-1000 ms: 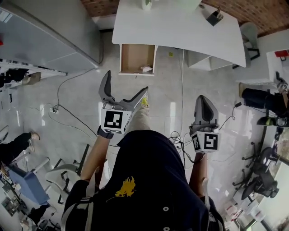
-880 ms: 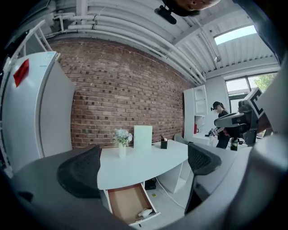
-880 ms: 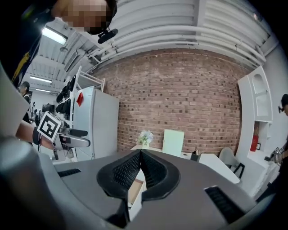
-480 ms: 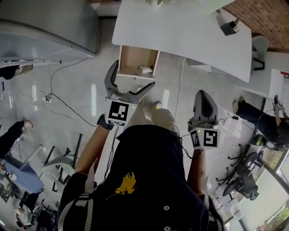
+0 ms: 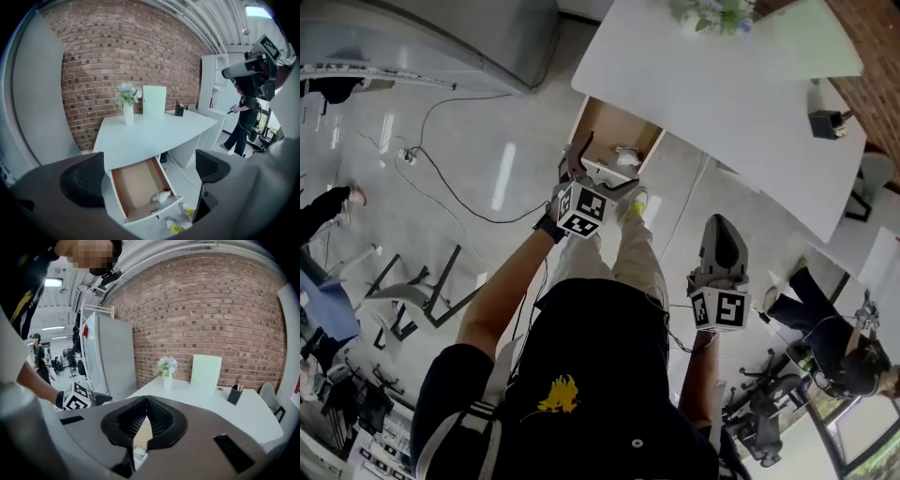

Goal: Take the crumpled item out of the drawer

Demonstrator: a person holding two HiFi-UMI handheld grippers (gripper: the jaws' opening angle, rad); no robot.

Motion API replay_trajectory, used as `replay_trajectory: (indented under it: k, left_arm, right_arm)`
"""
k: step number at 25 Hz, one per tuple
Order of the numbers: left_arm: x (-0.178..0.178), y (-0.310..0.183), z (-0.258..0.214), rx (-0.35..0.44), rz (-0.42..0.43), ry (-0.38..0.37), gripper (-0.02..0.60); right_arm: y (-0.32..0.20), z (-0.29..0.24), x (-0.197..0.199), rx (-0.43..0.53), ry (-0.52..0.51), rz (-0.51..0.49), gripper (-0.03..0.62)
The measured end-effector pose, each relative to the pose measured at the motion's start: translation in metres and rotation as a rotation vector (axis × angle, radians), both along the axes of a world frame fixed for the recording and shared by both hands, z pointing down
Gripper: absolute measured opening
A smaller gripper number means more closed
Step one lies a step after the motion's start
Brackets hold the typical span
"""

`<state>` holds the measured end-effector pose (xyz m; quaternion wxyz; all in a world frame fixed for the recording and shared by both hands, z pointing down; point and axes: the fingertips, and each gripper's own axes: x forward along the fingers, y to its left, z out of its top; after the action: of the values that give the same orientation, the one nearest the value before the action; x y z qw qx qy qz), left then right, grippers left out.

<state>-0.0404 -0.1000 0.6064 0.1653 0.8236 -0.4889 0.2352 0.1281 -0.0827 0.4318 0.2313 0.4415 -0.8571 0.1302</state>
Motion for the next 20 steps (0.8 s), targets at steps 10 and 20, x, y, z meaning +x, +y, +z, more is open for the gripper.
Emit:
replay_trajectory:
  k: [10,20]
  left_arm:
    - [0.013,-0.001,0.174,-0.235,0.012,-0.072,0.583]
    - [0.05,-0.001,0.31,-0.408,0.093,-0.091,0.582]
  right_arm:
    - [-0.052,0.16,-0.011,-0.017,0.038,-0.066,0.028]
    - [-0.062,0.307,-0.035,-0.152,0.031,-0.07,0.027]
